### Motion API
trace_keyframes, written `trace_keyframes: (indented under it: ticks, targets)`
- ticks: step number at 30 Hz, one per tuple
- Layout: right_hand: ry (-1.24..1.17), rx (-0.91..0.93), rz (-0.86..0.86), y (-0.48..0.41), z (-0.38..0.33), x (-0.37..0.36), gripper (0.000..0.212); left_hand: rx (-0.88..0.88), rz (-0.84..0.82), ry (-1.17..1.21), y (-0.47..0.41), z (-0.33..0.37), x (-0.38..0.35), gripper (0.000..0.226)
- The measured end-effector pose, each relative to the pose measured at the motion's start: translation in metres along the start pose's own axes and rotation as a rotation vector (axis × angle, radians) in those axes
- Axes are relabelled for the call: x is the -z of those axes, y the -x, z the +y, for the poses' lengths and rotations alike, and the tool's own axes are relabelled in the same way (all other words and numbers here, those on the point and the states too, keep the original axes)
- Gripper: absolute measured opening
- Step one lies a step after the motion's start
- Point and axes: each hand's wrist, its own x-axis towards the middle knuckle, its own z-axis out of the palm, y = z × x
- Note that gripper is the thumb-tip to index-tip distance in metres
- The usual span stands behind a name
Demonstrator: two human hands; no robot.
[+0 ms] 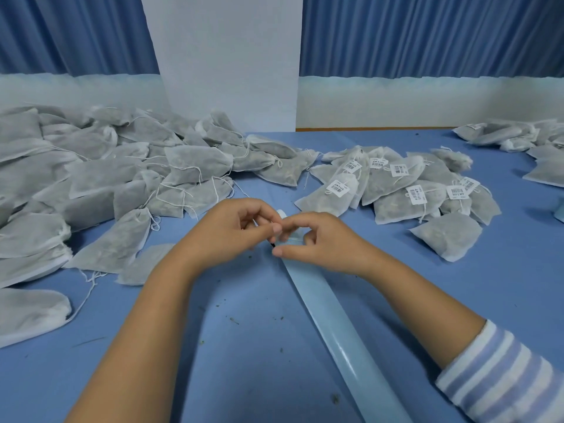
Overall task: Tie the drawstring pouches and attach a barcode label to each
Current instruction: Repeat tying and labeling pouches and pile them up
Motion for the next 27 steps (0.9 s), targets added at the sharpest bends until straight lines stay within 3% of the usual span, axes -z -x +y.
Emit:
trace_keyframes:
  ticks: [3,7,10,13,20,27]
  targets:
    - [-0.021,0.046,0.053,-0.001,0.001,-0.008,0.017,-0.004,-0.015,0.012,-0.001,0.002,-0.005,0.017]
    - [-0.189,-0.064,-0.037,-0.001,-0.002,-0.004,0.006,-0.033,0.013,0.024,-0.002,0.004,-0.005,0.015]
    - [-0.187,-0.054,-0.038,0.0,-0.004,0.0,0.018,-0.015,0.043,0.031,-0.002,0.003,-0.003,0.012]
    - [-0.174,0.001,0.021,0.0,-0.008,0.006,0.016,0.01,0.047,0.026,-0.002,0.001,-0.002,0.008]
    - [-0.761,-0.212,0.159,-0.006,-0.006,0.02,0.021,0.101,0.001,0.01,0.001,-0.003,0.005,0.007]
    - [-0.805,-0.182,0.26,-0.007,-0.006,0.024,0.022,0.16,-0.003,-0.129,0.003,0.0,0.01,0.006]
